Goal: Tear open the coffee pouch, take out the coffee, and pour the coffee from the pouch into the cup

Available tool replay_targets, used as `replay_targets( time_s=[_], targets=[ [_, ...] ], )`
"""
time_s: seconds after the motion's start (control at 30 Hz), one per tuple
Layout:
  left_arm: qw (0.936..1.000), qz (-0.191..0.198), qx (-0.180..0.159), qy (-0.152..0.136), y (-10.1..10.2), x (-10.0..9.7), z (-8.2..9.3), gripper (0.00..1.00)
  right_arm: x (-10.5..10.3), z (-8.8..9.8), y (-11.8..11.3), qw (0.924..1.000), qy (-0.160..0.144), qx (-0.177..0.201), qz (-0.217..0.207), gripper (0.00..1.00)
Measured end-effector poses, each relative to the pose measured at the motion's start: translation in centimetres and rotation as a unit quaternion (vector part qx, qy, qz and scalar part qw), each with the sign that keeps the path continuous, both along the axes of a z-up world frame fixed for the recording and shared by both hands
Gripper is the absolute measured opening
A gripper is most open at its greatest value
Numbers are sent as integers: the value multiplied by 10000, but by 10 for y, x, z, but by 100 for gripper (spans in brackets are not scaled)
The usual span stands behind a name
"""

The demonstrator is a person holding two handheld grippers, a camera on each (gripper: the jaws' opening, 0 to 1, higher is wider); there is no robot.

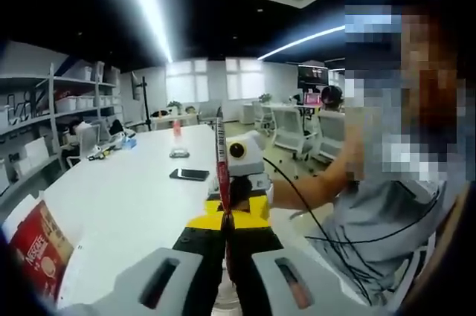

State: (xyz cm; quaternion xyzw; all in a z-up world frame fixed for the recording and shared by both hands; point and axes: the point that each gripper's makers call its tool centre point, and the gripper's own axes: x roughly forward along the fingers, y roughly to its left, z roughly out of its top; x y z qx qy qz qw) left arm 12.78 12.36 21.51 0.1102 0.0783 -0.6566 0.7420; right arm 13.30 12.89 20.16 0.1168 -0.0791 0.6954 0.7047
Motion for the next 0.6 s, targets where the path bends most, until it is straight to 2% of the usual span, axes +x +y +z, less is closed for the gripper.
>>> replay_targets(
  time_s=[0.13,0.27,0.43,0.6],
  targets=[
    [10000,-9,15,-5,-1,0,0,4,5,22,-17,9990,71,432,-35,16],
    [10000,-49,21,-9,-2,-2,0,4,0,41,-19,9980,-98,617,80,13],
    [9999,-84,70,9,-3,-4,-2,4,-2,46,-14,9978,-297,590,72,7],
    [10000,-83,40,10,-2,-4,-1,5,0,47,-13,9978,-272,597,-10,3]
  ],
)
